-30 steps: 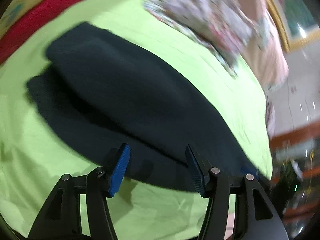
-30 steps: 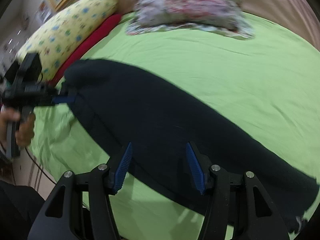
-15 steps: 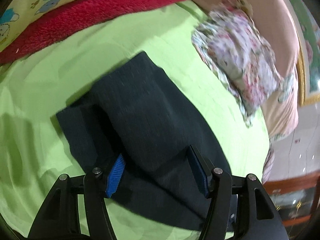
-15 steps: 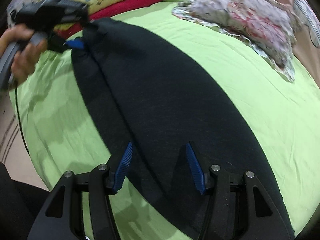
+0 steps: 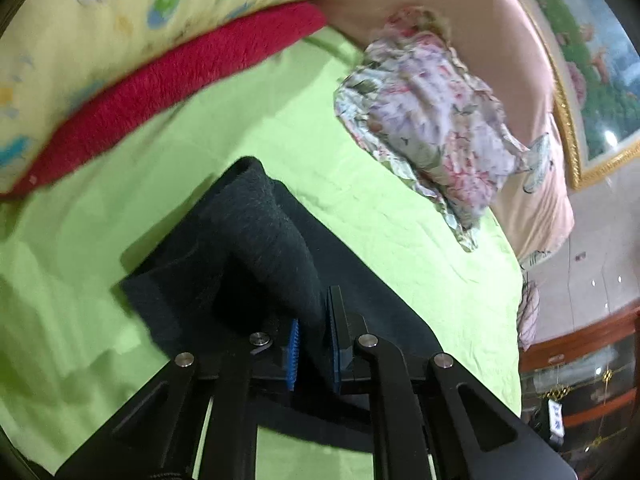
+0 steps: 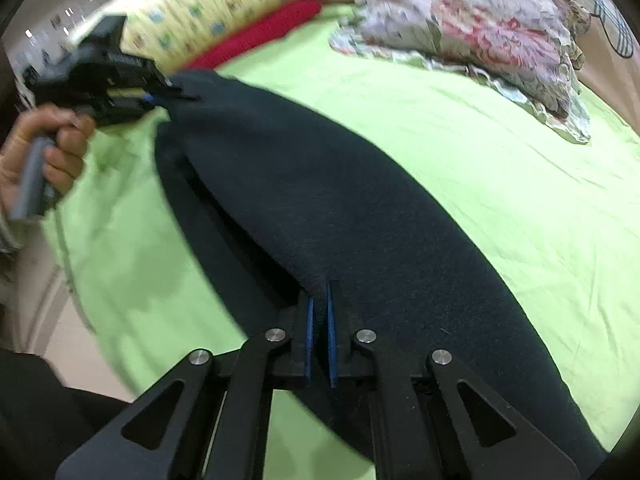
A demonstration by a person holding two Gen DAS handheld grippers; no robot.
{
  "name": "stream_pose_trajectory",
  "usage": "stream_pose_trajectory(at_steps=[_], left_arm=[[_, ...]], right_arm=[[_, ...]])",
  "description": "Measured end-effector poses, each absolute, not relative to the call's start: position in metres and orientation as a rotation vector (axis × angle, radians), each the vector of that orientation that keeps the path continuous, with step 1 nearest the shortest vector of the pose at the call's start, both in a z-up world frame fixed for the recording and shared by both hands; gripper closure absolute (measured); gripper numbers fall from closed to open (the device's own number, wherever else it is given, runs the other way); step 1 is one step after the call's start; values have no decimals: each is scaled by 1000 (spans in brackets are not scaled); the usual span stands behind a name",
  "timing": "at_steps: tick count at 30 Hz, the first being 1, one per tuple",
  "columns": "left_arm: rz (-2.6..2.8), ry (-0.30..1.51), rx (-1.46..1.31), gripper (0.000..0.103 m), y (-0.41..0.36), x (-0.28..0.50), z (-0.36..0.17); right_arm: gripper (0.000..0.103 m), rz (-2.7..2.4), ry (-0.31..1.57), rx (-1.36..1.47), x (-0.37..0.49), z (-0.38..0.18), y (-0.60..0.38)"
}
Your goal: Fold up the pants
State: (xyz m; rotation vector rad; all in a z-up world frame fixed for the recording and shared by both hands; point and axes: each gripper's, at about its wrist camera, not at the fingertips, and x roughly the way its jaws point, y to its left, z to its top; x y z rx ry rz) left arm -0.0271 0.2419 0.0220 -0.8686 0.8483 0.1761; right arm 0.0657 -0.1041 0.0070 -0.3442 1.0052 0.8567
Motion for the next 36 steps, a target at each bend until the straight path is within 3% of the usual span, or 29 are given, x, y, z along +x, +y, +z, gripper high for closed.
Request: stream_pose_trajectory(at_steps=[11, 14, 19, 22, 24, 27, 30, 36], left_arm=[[251, 973, -849, 93, 246, -66, -28], [263, 968, -847, 92, 244, -70, -31], [295, 981, -804, 82, 241, -73, -19], [311, 972, -806, 66, 241, -75, -10], [333, 972, -815, 47, 243, -76, -8], [370, 964, -867, 45, 251, -84, -8], [385, 954, -920, 44, 260, -89, -11], [403, 967, -934, 44, 265, -82, -20]], right_arm=[[97, 881, 1092, -384, 48, -22, -97], [92, 856, 1124, -365, 52, -27, -93], [85, 850, 1155, -317, 57, -19, -96], [84, 845, 1148, -255, 58, -10, -103], [83, 847, 1158, -191, 63, -3, -109], [80, 843, 1168, -83, 75, 6, -115], [61, 897, 1228, -8, 86, 11, -109], [59, 919, 1161, -99, 84, 24, -89]])
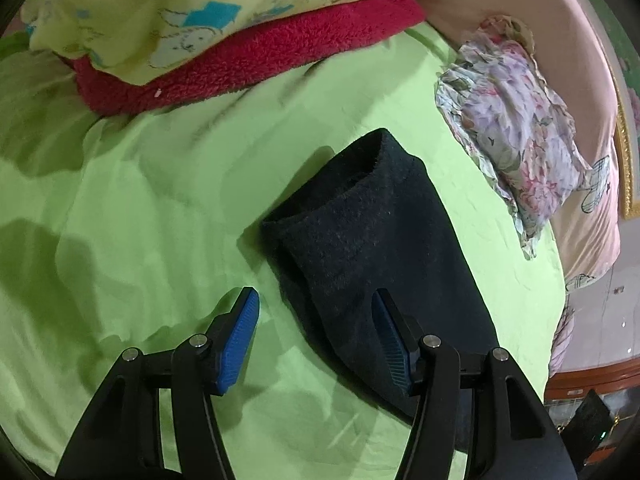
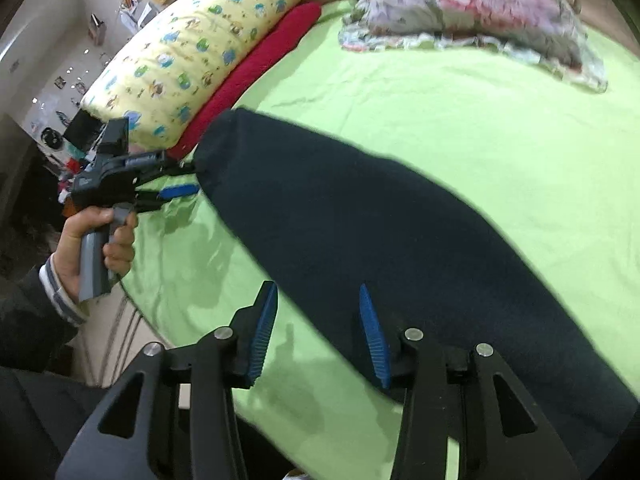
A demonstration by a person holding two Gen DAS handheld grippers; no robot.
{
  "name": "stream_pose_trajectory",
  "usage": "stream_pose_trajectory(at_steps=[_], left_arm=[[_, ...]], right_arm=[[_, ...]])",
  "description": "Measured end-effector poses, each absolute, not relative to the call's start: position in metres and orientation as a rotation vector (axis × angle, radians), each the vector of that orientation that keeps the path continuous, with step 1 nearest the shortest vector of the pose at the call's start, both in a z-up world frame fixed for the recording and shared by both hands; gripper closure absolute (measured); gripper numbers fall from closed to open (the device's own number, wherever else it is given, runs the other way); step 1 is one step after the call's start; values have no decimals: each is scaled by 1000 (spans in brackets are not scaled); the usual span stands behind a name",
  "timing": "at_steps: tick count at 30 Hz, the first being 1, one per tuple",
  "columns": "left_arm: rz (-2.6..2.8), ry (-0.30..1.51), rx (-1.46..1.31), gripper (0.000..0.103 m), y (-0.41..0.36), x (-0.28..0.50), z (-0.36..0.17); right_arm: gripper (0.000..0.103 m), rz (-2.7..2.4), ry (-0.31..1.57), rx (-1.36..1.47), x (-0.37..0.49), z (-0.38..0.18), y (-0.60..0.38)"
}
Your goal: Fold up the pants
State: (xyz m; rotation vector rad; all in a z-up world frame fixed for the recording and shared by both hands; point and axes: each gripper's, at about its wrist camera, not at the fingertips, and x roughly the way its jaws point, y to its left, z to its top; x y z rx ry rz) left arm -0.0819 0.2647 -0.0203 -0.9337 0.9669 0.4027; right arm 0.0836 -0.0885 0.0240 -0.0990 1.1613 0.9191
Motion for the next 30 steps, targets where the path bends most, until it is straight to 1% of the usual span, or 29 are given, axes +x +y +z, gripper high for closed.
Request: stream_pose_trajectory(at_steps=[6, 10, 15, 16, 17, 19, 20, 22, 23, 26, 28, 30], left_arm=[[417, 989, -912, 44, 264, -64, -28], [423, 991, -912, 43, 266, -57, -30], [415, 970, -913, 43, 266, -48, -33], [414, 958, -915, 43, 266, -45, -33], [410, 948, -915, 43, 265, -43, -33], [391, 930, -904, 57, 263, -40, -32], [369, 929, -898, 73, 262, -39, -31], [344, 899, -880, 80, 261, -41, -21], [331, 871, -861, 83, 260, -43, -13], [311, 844, -800, 83, 259, -46, 3], [307, 861, -768, 83, 260, -41, 0], [322, 899, -728, 81, 259, -36, -6]], right_arm=[[59, 792, 1125, 24, 150, 17, -78], [59, 737, 1209, 23, 195, -17, -52], [59, 774, 1317, 6, 208, -53, -32], [60, 776, 1304, -9, 207, -53, -30], [70, 793, 1304, -28, 203, -51, -27], [84, 854, 1349, -29, 195, -52, -23], [87, 863, 1352, -47, 191, -52, -21], [90, 871, 1296, -134, 178, -41, -16], [90, 861, 1250, -167, 175, -31, -14], [93, 806, 1142, -171, 182, -6, -11], [94, 760, 1085, -212, 193, -4, -8], [94, 737, 1105, -227, 199, -19, -3]])
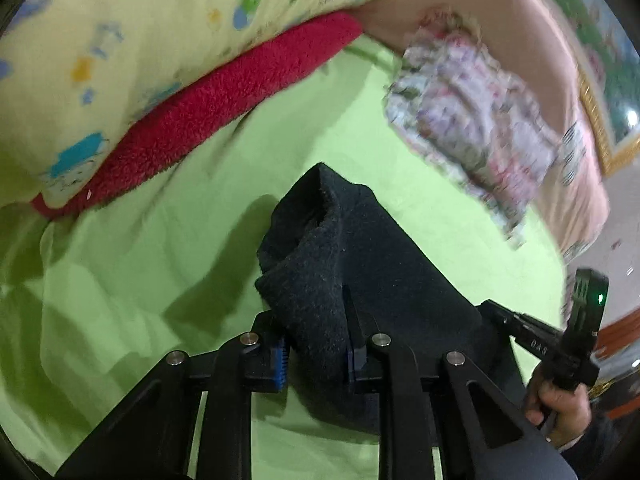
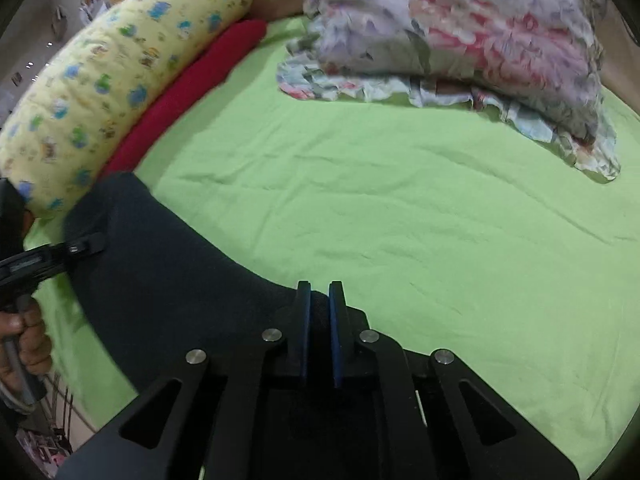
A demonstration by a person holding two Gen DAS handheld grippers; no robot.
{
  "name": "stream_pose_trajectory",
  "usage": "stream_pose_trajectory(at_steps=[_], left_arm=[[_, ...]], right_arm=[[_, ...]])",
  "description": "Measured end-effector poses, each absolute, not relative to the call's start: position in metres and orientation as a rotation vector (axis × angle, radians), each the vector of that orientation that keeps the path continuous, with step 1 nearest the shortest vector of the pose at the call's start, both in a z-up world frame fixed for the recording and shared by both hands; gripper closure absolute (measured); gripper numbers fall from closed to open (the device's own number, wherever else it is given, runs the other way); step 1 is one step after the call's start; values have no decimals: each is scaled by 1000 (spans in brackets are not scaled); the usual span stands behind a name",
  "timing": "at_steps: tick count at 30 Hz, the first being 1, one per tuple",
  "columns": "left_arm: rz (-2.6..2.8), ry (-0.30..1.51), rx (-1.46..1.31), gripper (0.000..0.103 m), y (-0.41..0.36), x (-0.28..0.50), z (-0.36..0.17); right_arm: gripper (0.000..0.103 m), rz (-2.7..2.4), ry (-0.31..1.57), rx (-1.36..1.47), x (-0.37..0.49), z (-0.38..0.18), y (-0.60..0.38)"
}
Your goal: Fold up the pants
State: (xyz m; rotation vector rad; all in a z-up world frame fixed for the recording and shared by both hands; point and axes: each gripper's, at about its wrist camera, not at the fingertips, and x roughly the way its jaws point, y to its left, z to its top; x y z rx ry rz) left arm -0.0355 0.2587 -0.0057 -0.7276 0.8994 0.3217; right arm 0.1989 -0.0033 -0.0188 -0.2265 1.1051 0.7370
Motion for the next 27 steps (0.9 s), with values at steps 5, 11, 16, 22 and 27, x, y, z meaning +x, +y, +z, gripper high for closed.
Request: stream_pose_trajectory(at_steps=[5, 11, 16, 22, 27], left_arm=[[361, 955, -689, 66, 259, -42, 2], [332, 897, -633, 49, 249, -50, 37], [211, 900, -595, 41, 211, -13, 49], [11, 979, -516, 41, 138, 36, 48], [-126, 1022, -452, 41, 79, 62, 48]], right_arm=[[82, 662, 1161, -115, 204, -29, -22], [60, 593, 1059, 75, 174, 16, -94], [60, 489, 1042, 160, 137, 30, -164], [60, 373, 1040, 275, 97, 26, -236], [60, 282, 1032, 306, 73, 25, -270]])
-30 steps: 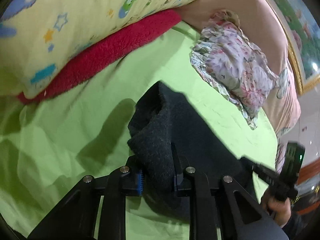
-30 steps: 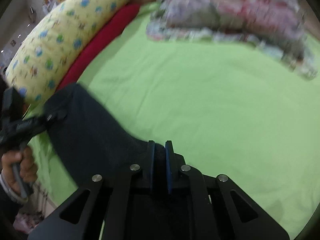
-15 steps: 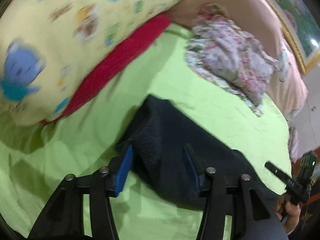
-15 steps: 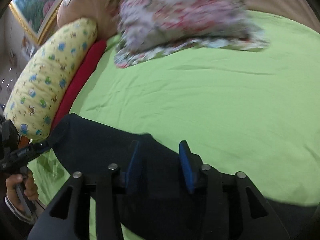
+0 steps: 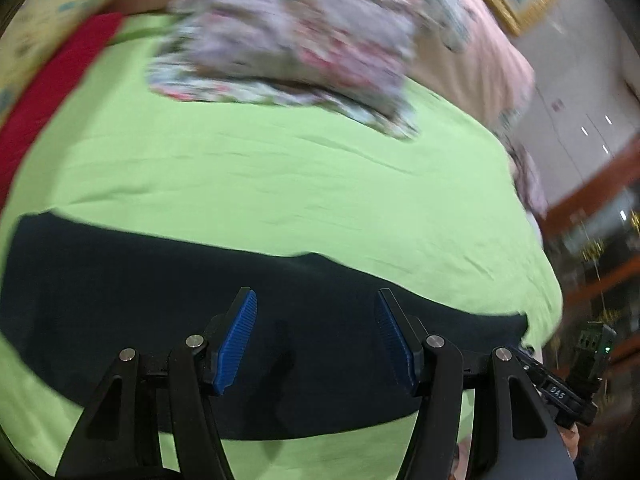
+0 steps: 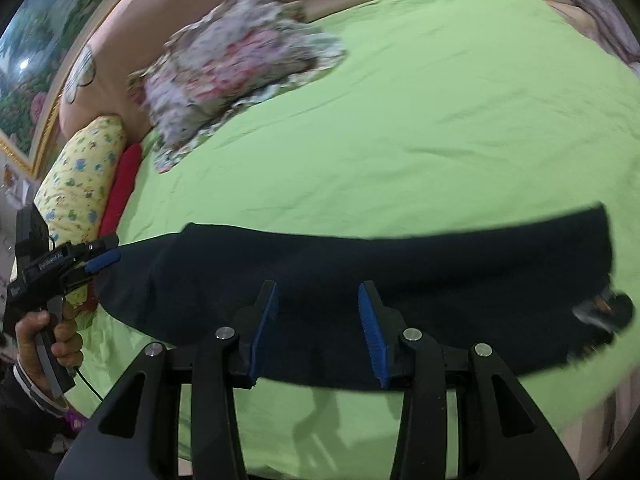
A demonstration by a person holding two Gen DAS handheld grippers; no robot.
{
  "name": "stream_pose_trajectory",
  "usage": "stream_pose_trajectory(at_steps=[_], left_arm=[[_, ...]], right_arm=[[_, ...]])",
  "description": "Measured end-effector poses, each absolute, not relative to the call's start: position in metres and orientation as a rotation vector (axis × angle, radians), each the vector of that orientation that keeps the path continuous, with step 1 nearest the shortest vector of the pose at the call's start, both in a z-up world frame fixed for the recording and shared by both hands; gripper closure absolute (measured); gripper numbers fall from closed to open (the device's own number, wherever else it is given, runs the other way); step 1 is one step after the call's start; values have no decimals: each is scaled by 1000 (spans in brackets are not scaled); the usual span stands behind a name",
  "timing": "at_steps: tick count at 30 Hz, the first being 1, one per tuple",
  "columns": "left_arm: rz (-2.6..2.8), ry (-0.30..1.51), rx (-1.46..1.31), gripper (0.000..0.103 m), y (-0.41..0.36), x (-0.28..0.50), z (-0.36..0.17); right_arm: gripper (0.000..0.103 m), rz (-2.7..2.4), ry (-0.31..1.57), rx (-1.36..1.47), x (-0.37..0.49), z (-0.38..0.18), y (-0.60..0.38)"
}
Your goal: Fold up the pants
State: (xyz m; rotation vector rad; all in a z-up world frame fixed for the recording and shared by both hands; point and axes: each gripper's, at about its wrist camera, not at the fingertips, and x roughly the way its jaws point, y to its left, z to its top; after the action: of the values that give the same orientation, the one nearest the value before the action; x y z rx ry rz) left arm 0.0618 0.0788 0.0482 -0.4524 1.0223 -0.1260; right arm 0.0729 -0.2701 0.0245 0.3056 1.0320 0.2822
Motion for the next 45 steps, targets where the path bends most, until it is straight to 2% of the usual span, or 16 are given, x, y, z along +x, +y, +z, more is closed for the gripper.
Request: stream_pose_trajectory(at_steps=[16, 18, 20, 21, 37, 39, 40, 45], left_arm=[[-573, 1162, -168, 34, -122, 136, 49], [-619, 1178, -131, 34, -137, 141, 48], [-655, 1195, -84, 34, -153, 143, 47], [-670, 1204, -66, 34, -160, 144, 45], [-803, 1332, 109, 33, -263, 173, 10], [-827, 1347, 122, 33, -279, 177, 3], [-839, 1354, 128, 33, -284, 178, 1], [-928, 1412, 143, 33, -323, 189, -14]], right_arm=[[60, -50, 1008, 594, 6, -2, -374], [58, -68, 995, 630, 3, -4, -380], [48, -89, 977, 687, 2, -7, -388], [47, -101, 965, 718, 0, -8, -391], [48, -180, 911, 1059, 16, -42, -441], [69, -161, 932, 1012, 20, -41, -441], [87, -150, 947, 979, 21, -41, -440], [89, -74, 951, 960, 15, -47, -449]])
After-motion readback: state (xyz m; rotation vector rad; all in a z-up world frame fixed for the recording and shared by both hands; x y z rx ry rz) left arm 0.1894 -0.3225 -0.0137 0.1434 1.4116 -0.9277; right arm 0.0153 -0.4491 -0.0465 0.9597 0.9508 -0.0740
